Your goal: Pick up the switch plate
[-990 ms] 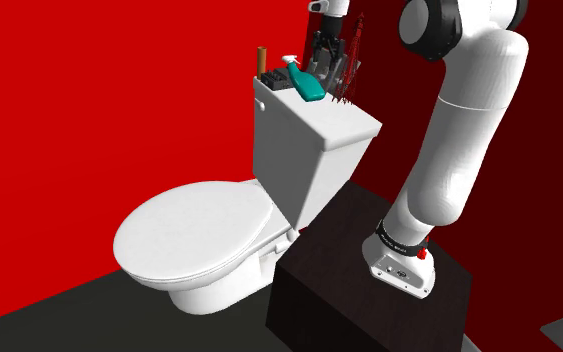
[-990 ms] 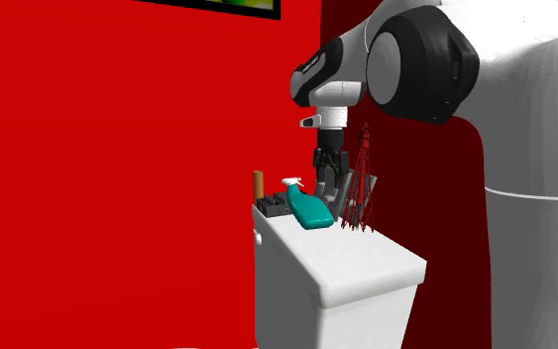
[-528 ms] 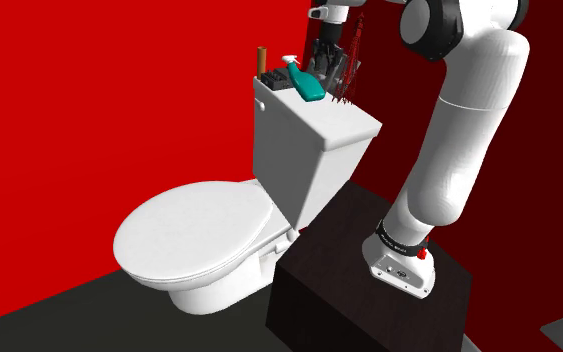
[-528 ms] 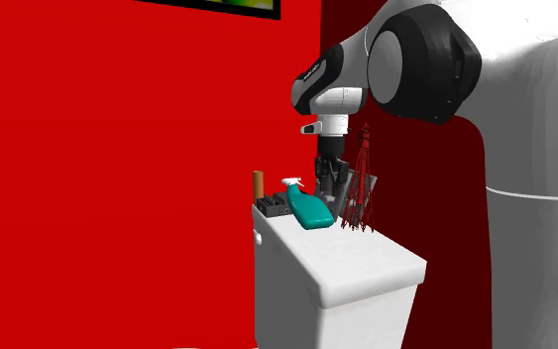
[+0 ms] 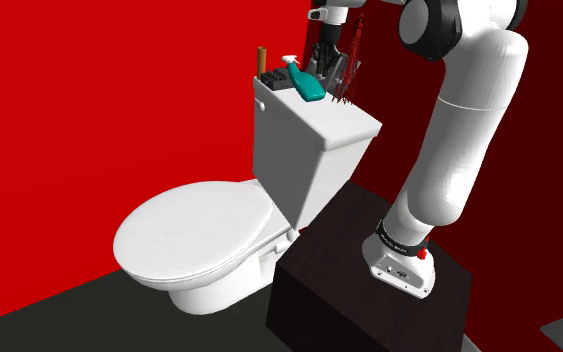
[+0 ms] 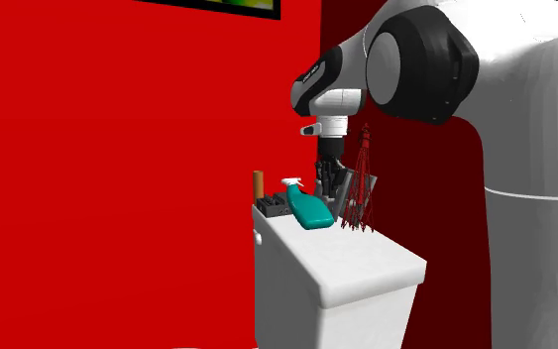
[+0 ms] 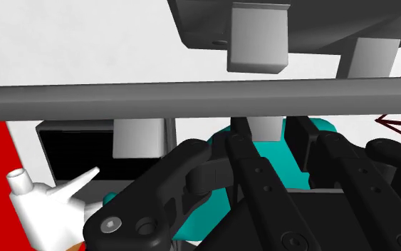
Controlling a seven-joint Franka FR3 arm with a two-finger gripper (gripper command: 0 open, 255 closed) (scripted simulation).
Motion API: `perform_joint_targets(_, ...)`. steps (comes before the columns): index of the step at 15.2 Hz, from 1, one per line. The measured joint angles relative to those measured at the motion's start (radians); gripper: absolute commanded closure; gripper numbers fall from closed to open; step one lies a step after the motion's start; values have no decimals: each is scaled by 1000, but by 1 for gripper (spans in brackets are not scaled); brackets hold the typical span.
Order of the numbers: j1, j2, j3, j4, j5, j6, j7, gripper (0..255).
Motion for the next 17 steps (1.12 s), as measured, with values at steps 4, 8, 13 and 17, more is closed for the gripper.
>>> perform_joint_targets(4, -2, 3, 0, 29, 0, -30, 2, 255)
perform_joint_targets(8, -6, 7, -2, 84, 2, -82, 2, 255)
perform_joint_targets(13, -16, 16, -5, 163, 8, -153, 0, 255)
perform_joint_targets(17, -27, 32, -6, 228, 18, -207, -4, 255)
